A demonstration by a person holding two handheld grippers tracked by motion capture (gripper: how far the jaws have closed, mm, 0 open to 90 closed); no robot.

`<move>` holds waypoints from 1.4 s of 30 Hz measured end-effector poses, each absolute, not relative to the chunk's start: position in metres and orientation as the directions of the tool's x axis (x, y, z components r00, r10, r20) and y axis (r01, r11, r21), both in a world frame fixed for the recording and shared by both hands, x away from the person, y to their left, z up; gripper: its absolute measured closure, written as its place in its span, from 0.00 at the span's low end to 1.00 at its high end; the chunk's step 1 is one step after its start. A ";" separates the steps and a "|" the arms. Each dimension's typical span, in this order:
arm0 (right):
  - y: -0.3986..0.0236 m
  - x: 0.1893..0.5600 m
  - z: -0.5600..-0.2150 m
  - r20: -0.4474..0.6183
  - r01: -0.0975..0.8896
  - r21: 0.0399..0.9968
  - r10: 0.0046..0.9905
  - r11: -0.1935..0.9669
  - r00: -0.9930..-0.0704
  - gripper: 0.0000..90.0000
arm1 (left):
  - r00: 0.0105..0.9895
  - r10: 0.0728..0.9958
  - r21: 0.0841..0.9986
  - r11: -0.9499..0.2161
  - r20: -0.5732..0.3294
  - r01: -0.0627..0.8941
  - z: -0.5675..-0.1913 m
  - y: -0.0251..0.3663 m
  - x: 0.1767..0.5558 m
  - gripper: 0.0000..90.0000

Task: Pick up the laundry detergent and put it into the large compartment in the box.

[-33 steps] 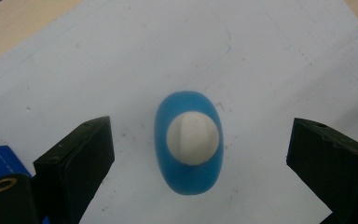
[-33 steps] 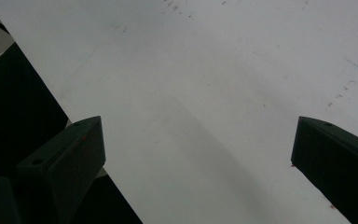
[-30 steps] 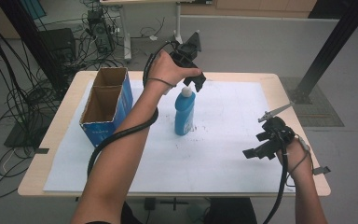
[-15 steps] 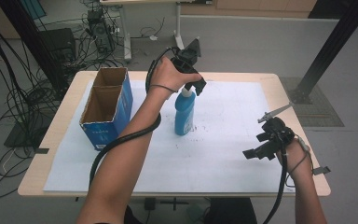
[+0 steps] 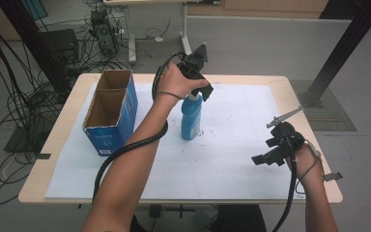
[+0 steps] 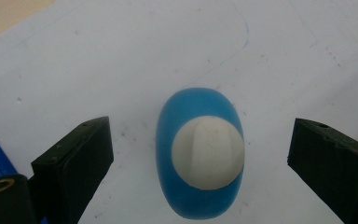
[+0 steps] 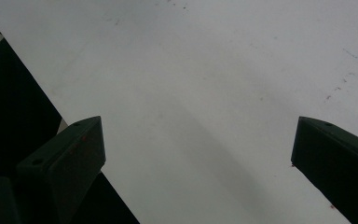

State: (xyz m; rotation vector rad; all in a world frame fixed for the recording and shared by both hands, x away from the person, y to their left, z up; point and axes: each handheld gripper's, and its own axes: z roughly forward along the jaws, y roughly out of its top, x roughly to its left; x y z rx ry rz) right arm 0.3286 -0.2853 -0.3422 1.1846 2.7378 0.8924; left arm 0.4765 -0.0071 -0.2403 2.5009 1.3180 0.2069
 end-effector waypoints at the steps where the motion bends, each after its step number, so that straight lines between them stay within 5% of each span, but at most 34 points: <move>1: -0.285 0.329 -0.342 0.194 0.662 0.515 0.678 0.545 -0.709 0.03 | 0.565 0.825 0.332 -0.529 -0.017 0.781 -0.241 -0.007 0.477 0.08; 42: -0.284 0.329 -0.348 0.200 0.668 0.507 0.680 0.545 -0.706 0.03 | 0.554 0.832 0.308 -0.520 -0.028 0.797 -0.276 -0.011 0.474 0.08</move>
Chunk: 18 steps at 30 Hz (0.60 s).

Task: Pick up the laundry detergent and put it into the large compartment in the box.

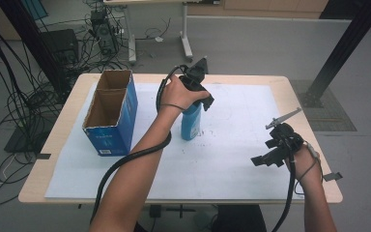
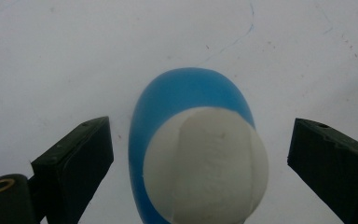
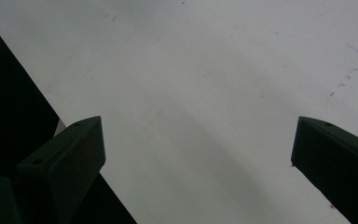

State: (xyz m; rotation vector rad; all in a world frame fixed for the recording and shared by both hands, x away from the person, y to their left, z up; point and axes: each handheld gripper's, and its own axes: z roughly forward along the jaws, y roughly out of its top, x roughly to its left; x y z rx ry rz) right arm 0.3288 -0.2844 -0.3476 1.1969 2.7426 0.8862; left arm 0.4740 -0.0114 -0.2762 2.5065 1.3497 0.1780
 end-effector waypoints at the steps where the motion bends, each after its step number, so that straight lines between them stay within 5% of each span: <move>1: -0.284 0.329 -0.347 0.198 0.667 0.508 0.680 0.545 -0.706 0.03 | 0.552 0.834 0.311 -0.518 -0.024 0.797 -0.277 -0.011 0.474 0.08; 18: -0.283 0.329 -0.348 0.199 0.668 0.507 0.680 0.545 -0.706 0.03 | 0.546 0.837 0.318 -0.509 -0.034 0.800 -0.284 -0.010 0.473 0.08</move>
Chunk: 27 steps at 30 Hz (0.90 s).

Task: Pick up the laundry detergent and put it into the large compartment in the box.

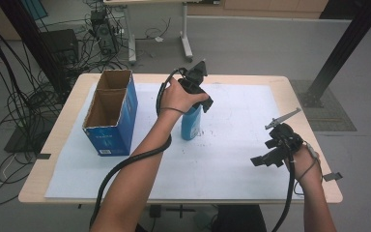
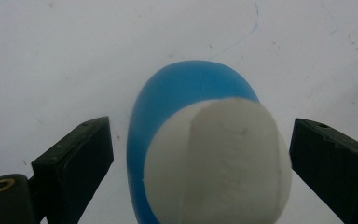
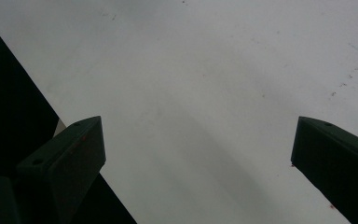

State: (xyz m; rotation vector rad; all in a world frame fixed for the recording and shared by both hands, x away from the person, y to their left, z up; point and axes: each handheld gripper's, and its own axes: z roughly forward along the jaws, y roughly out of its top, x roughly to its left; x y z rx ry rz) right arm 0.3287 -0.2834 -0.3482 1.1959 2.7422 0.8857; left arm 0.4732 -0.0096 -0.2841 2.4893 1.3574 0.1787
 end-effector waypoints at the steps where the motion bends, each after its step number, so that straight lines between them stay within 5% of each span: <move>1: -0.283 0.328 -0.348 0.200 0.671 0.504 0.682 0.544 -0.704 0.03 | 0.545 0.838 0.319 -0.507 -0.033 0.801 -0.284 -0.010 0.473 0.08; 27: -0.283 0.329 -0.347 0.193 0.662 0.508 0.676 0.551 -0.711 0.03 | 0.545 0.838 0.323 -0.506 -0.035 0.800 -0.283 -0.010 0.473 0.08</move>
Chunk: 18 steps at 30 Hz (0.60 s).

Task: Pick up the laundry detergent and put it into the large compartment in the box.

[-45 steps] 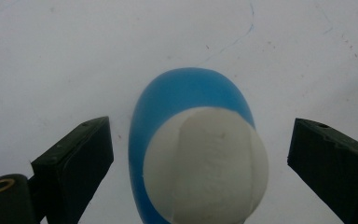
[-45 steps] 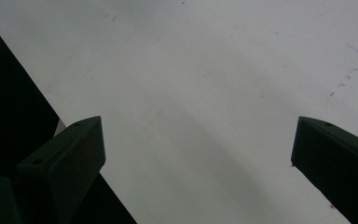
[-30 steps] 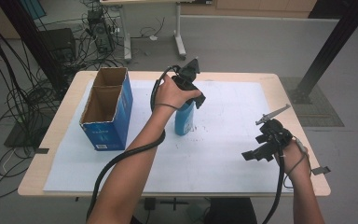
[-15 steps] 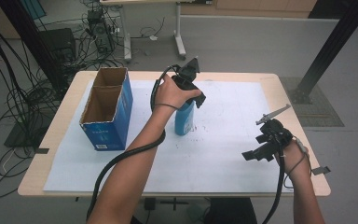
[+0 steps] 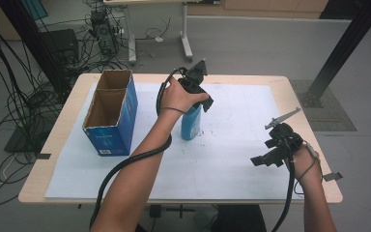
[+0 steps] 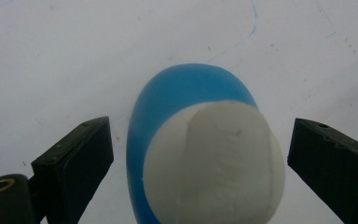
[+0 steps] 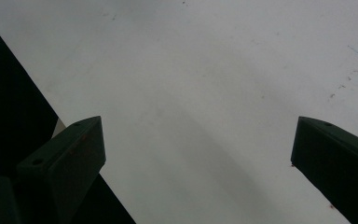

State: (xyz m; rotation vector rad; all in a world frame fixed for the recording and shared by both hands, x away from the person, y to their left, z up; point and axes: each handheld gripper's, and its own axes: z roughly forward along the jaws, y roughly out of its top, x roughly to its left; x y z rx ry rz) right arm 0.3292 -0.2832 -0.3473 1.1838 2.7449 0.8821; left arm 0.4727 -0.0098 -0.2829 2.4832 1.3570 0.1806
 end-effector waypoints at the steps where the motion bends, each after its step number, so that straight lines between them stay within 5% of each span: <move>1: -0.283 0.329 -0.347 0.194 0.662 0.508 0.675 0.551 -0.711 0.03 | 0.545 0.838 0.323 -0.506 -0.035 0.800 -0.283 -0.010 0.473 0.08; 18: -0.283 0.330 -0.347 0.195 0.662 0.506 0.675 0.553 -0.712 0.03 | 0.539 0.842 0.328 -0.500 -0.033 0.802 -0.283 -0.009 0.473 0.08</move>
